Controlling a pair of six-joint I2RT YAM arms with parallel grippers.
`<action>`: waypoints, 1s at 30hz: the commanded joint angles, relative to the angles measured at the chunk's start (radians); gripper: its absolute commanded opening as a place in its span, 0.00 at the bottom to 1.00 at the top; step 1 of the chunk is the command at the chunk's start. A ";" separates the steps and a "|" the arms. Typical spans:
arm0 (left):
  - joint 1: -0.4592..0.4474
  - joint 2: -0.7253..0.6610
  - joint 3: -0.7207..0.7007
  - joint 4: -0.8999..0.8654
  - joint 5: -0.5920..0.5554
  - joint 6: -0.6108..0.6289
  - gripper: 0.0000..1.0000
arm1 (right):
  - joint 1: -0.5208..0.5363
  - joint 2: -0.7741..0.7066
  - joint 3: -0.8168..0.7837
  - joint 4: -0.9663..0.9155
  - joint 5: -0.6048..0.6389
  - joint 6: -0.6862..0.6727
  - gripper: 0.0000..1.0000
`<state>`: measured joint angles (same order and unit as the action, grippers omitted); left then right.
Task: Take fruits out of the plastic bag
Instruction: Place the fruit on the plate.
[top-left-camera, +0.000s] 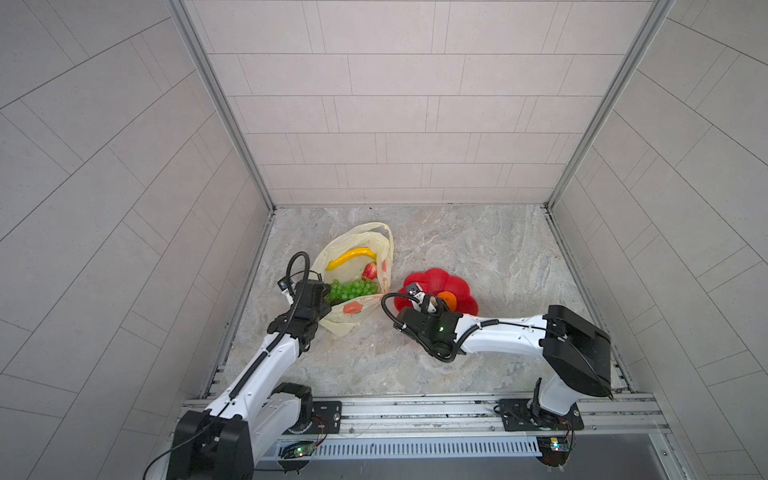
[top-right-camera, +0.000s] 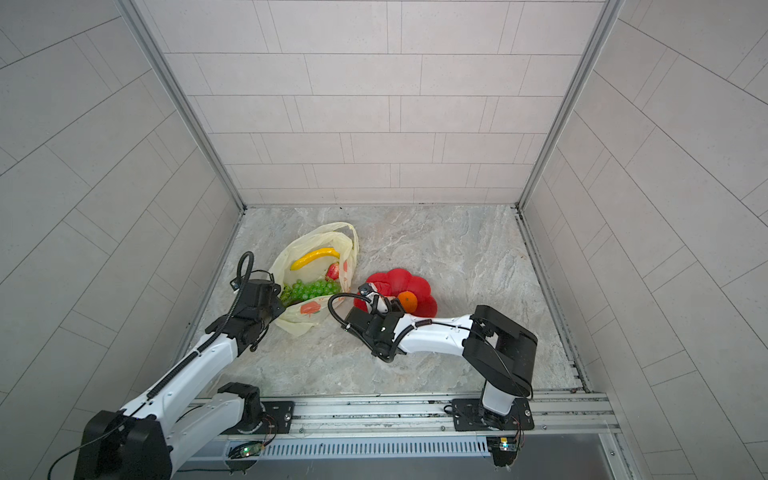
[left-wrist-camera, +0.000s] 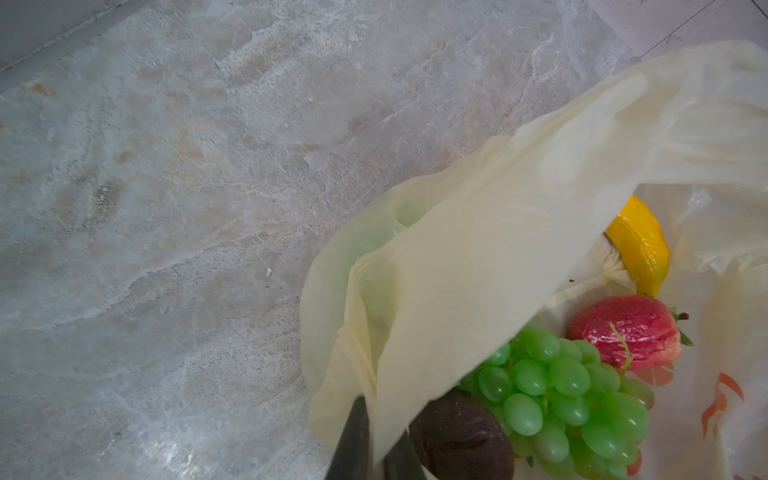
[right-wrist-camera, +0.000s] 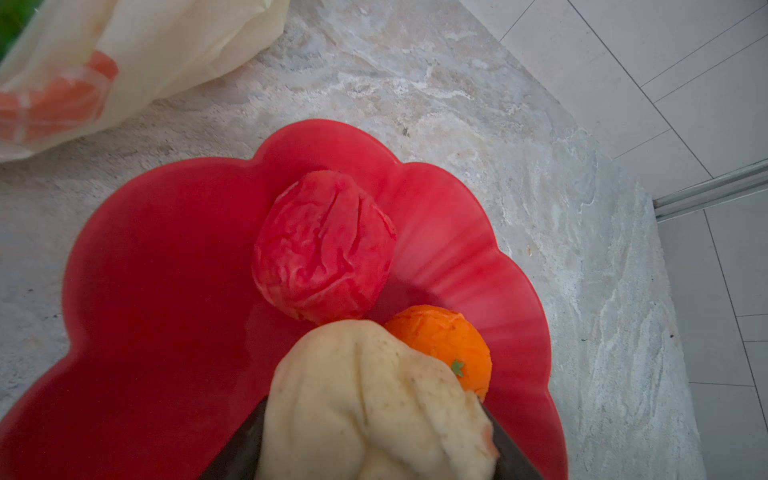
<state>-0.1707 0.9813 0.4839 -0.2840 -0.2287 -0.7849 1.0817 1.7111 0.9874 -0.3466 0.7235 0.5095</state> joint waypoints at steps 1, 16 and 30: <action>-0.004 -0.008 0.024 -0.014 -0.013 0.014 0.10 | 0.003 0.046 0.031 -0.039 0.072 0.039 0.59; -0.004 -0.009 0.027 -0.018 -0.015 0.016 0.10 | -0.020 0.178 0.126 -0.098 0.110 0.055 0.69; -0.004 -0.009 0.025 -0.019 -0.020 0.016 0.10 | -0.016 0.148 0.113 -0.039 -0.009 0.000 0.82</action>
<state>-0.1707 0.9810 0.4843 -0.2863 -0.2295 -0.7845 1.0630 1.8790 1.1049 -0.3923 0.7361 0.5159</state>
